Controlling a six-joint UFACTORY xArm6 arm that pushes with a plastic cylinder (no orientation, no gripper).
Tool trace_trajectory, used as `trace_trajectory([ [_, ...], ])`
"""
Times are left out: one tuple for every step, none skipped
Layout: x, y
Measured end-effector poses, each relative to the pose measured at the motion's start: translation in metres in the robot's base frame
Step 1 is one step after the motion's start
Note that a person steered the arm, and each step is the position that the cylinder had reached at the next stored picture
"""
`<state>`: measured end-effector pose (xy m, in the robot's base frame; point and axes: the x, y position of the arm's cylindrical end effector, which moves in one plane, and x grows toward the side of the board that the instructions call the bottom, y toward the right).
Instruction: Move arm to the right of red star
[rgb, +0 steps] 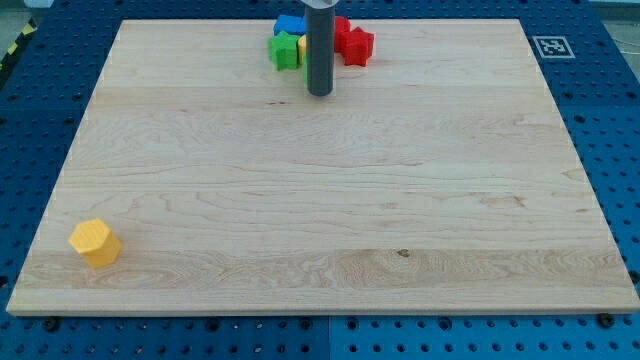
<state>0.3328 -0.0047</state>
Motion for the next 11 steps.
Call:
trace_trajectory([
  [-0.007, 0.000],
  [-0.003, 0.007],
  [0.013, 0.024],
  [0.025, 0.026],
  [0.027, 0.065],
  [0.018, 0.129],
  [-0.028, 0.143],
  [-0.061, 0.136],
  [-0.081, 0.124],
  [-0.096, 0.103],
  [-0.096, 0.089],
])
